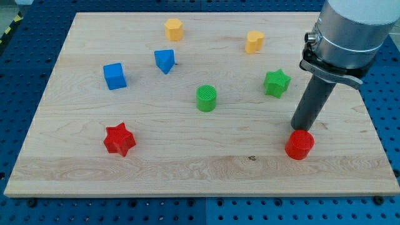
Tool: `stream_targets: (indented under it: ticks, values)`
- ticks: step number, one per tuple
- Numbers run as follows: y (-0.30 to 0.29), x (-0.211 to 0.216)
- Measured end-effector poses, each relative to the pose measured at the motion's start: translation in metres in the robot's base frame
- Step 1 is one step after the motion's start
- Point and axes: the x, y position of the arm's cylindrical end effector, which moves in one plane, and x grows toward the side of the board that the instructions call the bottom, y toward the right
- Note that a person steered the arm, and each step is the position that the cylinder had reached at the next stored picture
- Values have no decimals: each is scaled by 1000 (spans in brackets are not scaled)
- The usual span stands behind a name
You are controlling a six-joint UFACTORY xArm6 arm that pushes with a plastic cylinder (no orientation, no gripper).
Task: Move the arm close to the green circle
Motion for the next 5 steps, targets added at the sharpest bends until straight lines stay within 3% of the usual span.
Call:
stream_targets:
  ticks: [5]
  values:
    - [-38,0]
